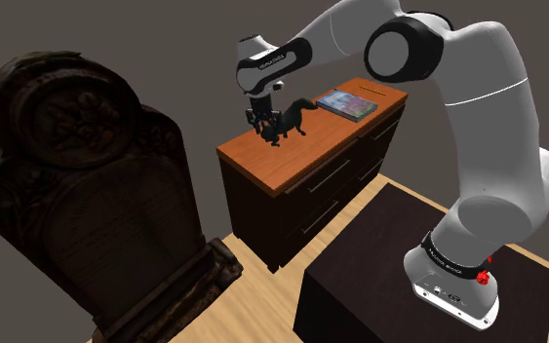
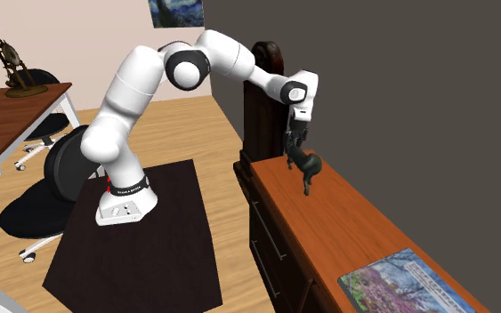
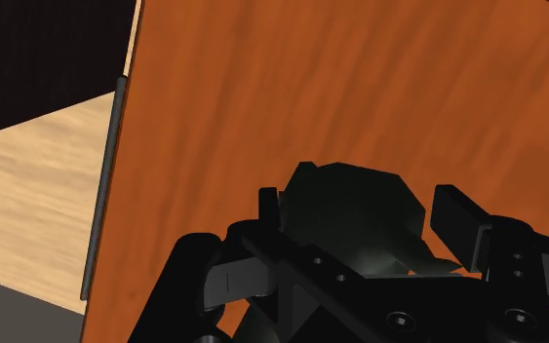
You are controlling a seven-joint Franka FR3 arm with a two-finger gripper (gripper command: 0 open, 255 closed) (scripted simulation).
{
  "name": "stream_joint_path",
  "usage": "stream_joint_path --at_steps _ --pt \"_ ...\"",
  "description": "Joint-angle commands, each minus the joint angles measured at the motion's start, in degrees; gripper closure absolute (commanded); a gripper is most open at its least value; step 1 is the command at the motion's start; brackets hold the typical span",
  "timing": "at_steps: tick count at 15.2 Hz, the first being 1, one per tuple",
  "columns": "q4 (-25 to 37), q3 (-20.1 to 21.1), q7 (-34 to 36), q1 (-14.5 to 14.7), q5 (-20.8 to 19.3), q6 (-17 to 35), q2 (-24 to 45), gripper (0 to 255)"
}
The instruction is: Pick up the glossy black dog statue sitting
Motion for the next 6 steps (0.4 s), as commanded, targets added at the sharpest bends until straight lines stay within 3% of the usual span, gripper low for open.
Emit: stream_joint_path --at_steps 1,6 --pt "0.6 0.1 -0.2 0.0 0.1 -1.4 -0.8 255" --pt "1.4 0.1 -0.4 0.0 0.3 -3.2 -1.8 255"
